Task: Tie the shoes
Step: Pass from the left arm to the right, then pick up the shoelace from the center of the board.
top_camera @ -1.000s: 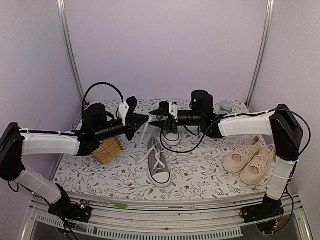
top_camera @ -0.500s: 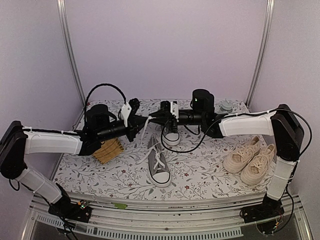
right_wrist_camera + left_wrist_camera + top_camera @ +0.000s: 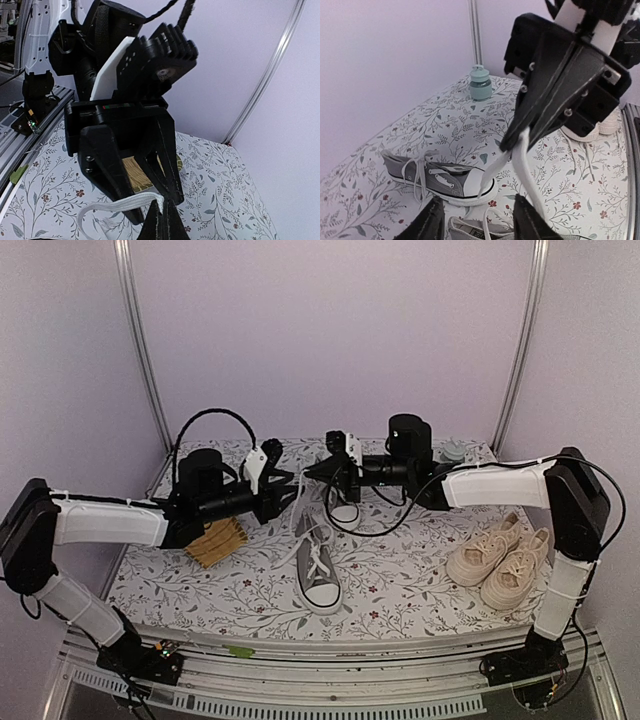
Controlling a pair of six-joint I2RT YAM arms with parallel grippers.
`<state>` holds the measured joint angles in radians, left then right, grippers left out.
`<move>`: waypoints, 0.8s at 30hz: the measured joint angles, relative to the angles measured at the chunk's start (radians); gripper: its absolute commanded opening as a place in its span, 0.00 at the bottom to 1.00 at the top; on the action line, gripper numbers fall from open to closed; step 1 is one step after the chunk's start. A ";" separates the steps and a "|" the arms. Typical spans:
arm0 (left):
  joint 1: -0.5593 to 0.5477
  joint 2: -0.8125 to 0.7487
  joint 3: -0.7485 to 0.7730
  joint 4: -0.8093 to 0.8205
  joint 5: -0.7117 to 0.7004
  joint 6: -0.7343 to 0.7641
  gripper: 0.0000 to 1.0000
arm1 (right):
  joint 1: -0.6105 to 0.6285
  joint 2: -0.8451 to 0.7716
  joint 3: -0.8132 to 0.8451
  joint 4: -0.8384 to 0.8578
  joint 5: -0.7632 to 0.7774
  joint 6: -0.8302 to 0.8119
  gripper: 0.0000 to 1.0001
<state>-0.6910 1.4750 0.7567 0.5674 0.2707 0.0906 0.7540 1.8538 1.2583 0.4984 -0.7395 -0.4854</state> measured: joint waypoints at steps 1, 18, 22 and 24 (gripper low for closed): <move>0.005 0.006 0.004 -0.018 -0.006 -0.007 0.54 | -0.013 0.000 0.005 -0.009 -0.001 0.031 0.00; 0.053 0.239 0.006 -0.327 0.080 -0.101 0.58 | -0.082 0.127 0.045 -0.140 0.024 0.409 0.00; 0.053 0.244 -0.005 -0.340 0.098 -0.097 0.60 | -0.083 0.127 0.045 -0.140 0.026 0.425 0.00; 0.053 0.245 -0.016 -0.336 0.097 -0.087 0.57 | -0.083 0.128 0.045 -0.140 0.026 0.430 0.00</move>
<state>-0.6384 1.7199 0.7406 0.2310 0.3679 0.0040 0.6708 1.9816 1.3029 0.3584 -0.7136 -0.0555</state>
